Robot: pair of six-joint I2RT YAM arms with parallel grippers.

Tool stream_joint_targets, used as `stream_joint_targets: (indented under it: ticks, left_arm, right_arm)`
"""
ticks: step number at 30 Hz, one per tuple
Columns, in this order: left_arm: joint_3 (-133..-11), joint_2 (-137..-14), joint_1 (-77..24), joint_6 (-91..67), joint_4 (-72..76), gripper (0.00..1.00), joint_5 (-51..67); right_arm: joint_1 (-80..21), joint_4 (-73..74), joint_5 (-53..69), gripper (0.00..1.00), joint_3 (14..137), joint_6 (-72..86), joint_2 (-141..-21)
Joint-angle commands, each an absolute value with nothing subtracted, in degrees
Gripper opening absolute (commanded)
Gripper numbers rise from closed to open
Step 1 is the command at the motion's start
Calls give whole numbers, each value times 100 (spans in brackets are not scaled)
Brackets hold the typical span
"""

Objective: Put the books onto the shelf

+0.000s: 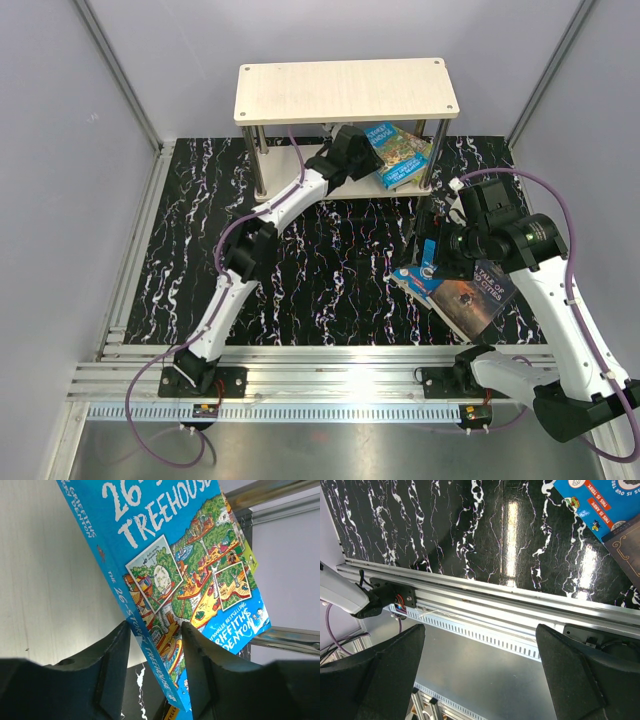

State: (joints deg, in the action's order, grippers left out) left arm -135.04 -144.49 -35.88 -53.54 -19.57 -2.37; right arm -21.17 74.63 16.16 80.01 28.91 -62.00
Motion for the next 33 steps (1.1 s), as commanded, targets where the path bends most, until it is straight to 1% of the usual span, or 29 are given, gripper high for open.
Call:
stream_joint_targets:
  ticks: [1, 3, 5, 6, 7, 8, 9, 11, 13, 14, 16, 21, 26, 29, 33]
  left_arm:
    - [-13930, -14282, -3665, -5370, -1521, 45, -308]
    - [-14088, -14422, -3700, -5422, -1346, 46, -290]
    - [-14203, -14554, -3709, -5607, -1187, 52, -238]
    - [-14238, -14642, -3726, -5703, -952, 68, -89]
    - [-14421, -14860, -3718, -5948, -880, 78, -27]
    - [-14510, -14958, -3718, -6081, -835, 83, -26]
    - [-14580, -15037, -3718, -6186, -713, 92, 182]
    - [-14511, -15030, -3709, -6240, -607, 98, 220]
    - [-14257, -14846, -3692, -6135, -414, 99, 202]
    - [-13803, -14592, -3639, -6126, -300, 99, 237]
    - [-13405, -14362, -3569, -6152, -123, 99, 290]
    - [-12851, -13757, -3349, -5854, -588, 99, 465]
    - [-12112, -13097, -3235, -5564, -746, 99, 536]
    - [-11752, -12666, -3208, -5204, -1273, 99, 597]
    - [-10514, -11797, -3217, -4914, -1345, 99, 737]
  right_arm:
    - [-2057, 7348, 1688, 100, 7998, 2813, -6214]
    - [-2039, 7365, 1670, 100, 8016, 2786, -6231]
    - [-2039, 7400, 1652, 100, 8033, 2742, -6258]
    - [-2030, 7409, 1644, 100, 8042, 2733, -6258]
    - [-2022, 7418, 1626, 100, 8051, 2725, -6267]
    - [-2021, 7427, 1626, 100, 8059, 2699, -6293]
    - [-2013, 7435, 1626, 100, 8068, 2690, -6302]
    - [-2004, 7427, 1626, 100, 8068, 2681, -6311]
    - [-1995, 7401, 1661, 100, 8051, 2672, -6319]
    - [-1995, 7374, 1679, 100, 8016, 2698, -6319]
    - [-1995, 7330, 1740, 100, 7989, 2724, -6311]
    - [-1986, 7155, 1889, 100, 7875, 2856, -6240]
    - [-1986, 7014, 1960, 100, 7761, 2997, -6109]
    - [-1986, 6953, 1951, 100, 7752, 3085, -6021]
    - [-1986, 6882, 1785, 100, 7656, 3304, -6029]
